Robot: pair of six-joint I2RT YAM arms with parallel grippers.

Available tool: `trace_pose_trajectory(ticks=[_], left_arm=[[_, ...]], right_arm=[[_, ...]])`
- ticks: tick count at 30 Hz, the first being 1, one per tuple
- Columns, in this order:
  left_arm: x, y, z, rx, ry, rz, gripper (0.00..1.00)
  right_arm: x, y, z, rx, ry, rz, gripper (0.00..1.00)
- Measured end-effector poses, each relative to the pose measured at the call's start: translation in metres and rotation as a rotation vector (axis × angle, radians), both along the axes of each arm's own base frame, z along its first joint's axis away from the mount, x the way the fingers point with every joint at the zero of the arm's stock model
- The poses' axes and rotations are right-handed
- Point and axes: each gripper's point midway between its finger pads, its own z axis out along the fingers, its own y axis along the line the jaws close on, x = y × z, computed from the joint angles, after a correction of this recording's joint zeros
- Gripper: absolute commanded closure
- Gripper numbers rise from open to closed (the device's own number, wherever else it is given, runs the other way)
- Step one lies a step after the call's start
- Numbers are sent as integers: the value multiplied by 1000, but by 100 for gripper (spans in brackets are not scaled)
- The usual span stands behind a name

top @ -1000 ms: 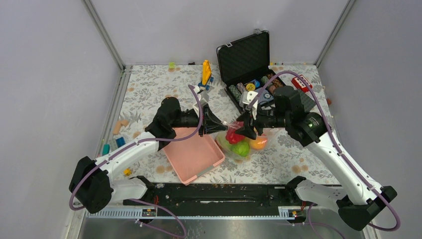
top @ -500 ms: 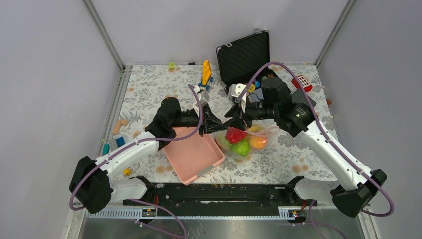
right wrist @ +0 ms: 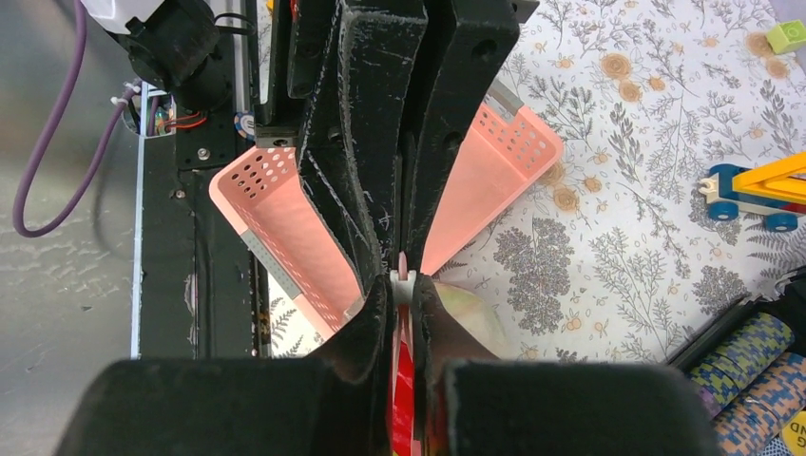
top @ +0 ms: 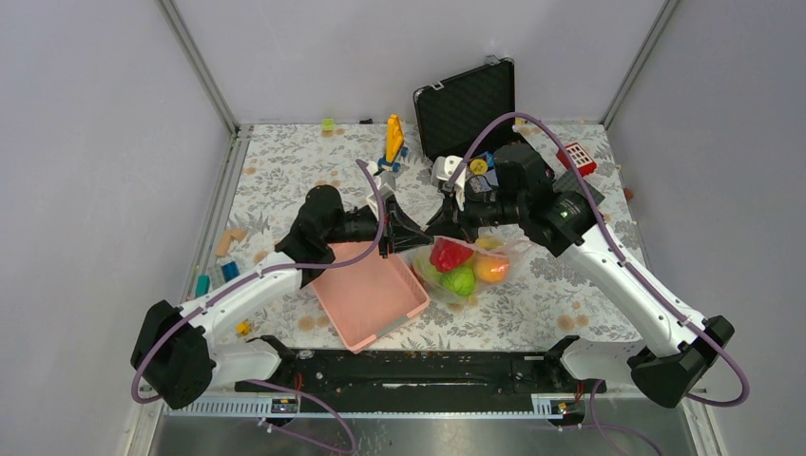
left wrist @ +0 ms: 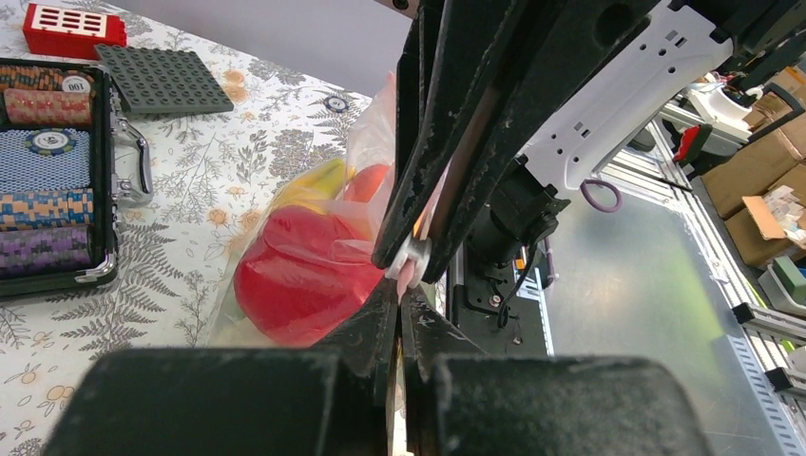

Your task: Place the food in the zip-top bag and seal the zipper

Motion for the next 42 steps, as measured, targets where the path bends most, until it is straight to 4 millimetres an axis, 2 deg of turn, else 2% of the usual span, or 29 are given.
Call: trace_pose_trajectory(ticks=[7,20,26,42], left_arm=[[5,2,-1,0,12,58,100],[14,5,-9,6,34,134,100],[16,9,-7,10,32,179,100],[31,22,-10,26,19,316,100]], right_arm=[[3,-2,-2,-19,-16,-13,100],[10,-27,-19,-152,-73,-101,100],[8,-40,-21,-184,-92,-123,100],[18,-108,-43,-330,-46,-323,100]])
